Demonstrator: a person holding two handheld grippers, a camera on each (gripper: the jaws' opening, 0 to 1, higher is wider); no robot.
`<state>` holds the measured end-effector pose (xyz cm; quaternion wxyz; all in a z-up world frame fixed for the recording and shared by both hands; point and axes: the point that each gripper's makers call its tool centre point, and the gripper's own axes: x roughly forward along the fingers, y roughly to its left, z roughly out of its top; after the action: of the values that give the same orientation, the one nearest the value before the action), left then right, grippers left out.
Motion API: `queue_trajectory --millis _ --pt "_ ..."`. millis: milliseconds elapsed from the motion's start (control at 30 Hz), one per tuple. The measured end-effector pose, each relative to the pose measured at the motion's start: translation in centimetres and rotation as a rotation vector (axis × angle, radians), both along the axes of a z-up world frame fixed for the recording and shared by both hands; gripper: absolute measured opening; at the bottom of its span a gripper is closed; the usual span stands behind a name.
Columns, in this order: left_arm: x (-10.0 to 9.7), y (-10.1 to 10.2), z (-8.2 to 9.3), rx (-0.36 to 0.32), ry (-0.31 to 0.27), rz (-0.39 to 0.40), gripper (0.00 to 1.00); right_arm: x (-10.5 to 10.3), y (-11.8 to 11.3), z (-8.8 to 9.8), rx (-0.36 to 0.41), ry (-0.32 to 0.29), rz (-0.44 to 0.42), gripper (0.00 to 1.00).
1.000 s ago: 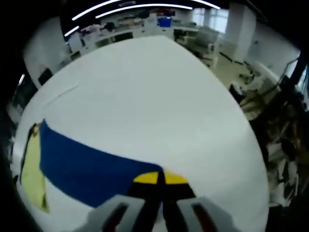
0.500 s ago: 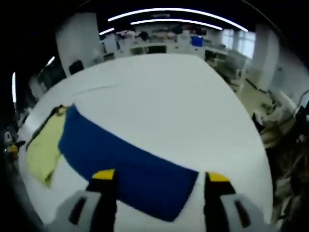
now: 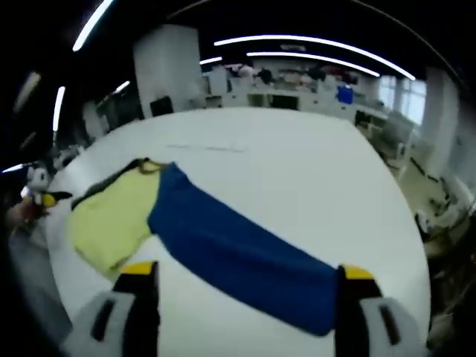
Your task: Fold the garment on the visible template until the final outline fits inside the template.
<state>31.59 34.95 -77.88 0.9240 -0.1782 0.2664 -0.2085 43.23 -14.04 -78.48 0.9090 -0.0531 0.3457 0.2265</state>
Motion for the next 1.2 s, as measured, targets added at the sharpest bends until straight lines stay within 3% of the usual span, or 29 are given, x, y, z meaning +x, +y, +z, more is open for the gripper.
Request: queue_trajectory --millis 300,500,567,733,833,967,1067,1200 --pt "-0.9 0.1 -1.8 0.03 0.053 -0.034 0.6 -2.3 3.6 2.9 0.051 -0.072 0.069 0.99" --pt "-1.2 -0.1 -3.0 0.061 0.08 -0.076 0.5 -4.0 6.4 6.8 0.117 -0.139 0.119 0.99" --pt "-1.1 -0.1 -3.7 0.069 0.094 -0.084 0.47 -4.5 7.0 7.6 0.125 -0.149 0.134 0.94" --pt "-1.2 -0.7 -4.6 0.077 0.119 -0.103 0.31 -6.1 9.5 9.8 0.187 -0.186 0.171 0.95" --pt "-1.1 -0.5 -5.1 0.071 0.135 -0.094 0.27 -7.4 10.8 9.7 0.191 -0.169 0.224 0.98" --pt "-1.1 -0.5 -5.5 0.079 0.151 -0.083 0.22 -9.4 12.0 8.5 0.128 -0.116 0.306 0.99" --pt "-1.0 -0.5 -5.7 0.077 0.15 -0.086 0.2 -10.0 12.4 8.0 0.117 -0.112 0.317 0.99" --pt "-0.6 -0.3 -6.2 0.079 0.158 -0.085 0.11 -10.7 12.8 7.5 0.135 -0.101 0.314 0.99"
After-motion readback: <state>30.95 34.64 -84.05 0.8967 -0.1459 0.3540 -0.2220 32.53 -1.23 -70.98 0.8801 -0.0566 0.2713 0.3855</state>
